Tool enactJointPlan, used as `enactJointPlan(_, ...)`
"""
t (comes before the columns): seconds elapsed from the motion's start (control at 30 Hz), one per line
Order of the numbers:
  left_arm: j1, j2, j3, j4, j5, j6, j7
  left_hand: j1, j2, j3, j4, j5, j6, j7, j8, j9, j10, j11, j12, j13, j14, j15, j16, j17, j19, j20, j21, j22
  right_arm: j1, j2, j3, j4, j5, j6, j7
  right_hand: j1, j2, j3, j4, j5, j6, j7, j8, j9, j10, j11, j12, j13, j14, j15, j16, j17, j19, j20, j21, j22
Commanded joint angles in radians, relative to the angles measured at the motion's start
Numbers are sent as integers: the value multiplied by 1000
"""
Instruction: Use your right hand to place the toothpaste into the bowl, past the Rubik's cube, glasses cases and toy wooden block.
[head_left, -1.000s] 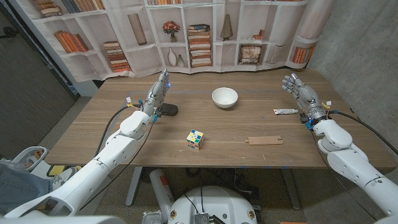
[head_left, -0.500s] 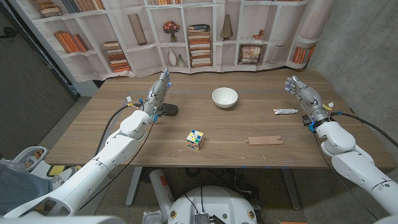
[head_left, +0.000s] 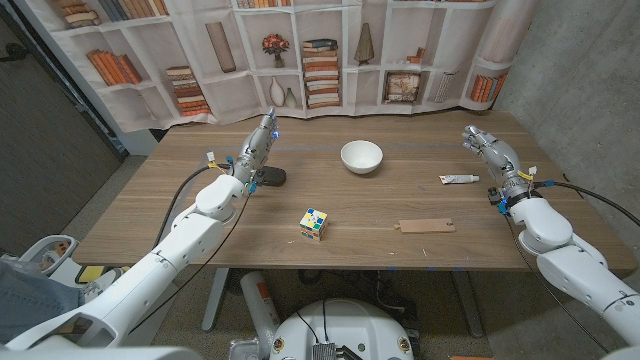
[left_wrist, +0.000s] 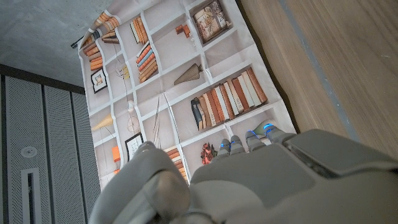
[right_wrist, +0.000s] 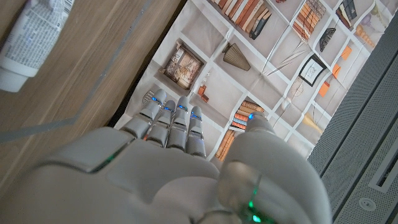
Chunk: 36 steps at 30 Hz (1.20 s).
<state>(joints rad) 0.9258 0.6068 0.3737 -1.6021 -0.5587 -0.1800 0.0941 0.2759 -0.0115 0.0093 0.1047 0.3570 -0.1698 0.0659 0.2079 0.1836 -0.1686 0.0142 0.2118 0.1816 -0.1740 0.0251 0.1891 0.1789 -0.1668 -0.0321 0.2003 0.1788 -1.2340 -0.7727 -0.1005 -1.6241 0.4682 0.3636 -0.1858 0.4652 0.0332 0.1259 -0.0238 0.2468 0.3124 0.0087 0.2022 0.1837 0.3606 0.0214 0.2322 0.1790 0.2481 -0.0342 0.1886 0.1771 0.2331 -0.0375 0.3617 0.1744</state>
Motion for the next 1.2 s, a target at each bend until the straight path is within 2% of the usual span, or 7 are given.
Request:
enactJointPlan(0.03, 7, 10, -5, -17, 3, 9, 11, 11, 0, -9, 2, 4, -37, -6, -2, 3, -35, -6, -1, 3, -71, -5, 2, 2, -171, -28, 2, 3, 10, 0, -4, 3, -58, -12, -32, 17, 0, 2, -8, -3, 2, -6, -4, 5, 5, -8, -3, 3, 0, -11, -2, 1, 5, -30, -5, 4)
enactJointPlan(0.83, 0, -3, 5, 1, 6, 3, 4, 13, 2, -14, 1, 4, -28, -5, -1, 3, -31, -6, -1, 3, -65, -5, 3, 2, -170, -28, 2, 3, -9, -25, -1, -45, -199, -70, -130, 37, 5, 11, -23, -2, 15, -23, -1, 6, 13, -23, -5, 4, -9, -15, -5, 2, -4, -28, -22, 4)
enactJointPlan(1.2, 12, 2, -4, -13, 4, -1, 13, 15, 3, -18, 1, 5, -17, -4, 1, 3, -17, -6, 2, 3, -54, -6, 6, 2, -165, -24, 4, 3, -36, -37, 13, -82, -262, -94, -171, 43, 7, 14, -28, -2, 14, -23, -2, 6, 13, -23, -6, 4, -11, -18, -5, 2, -7, -26, -29, 4)
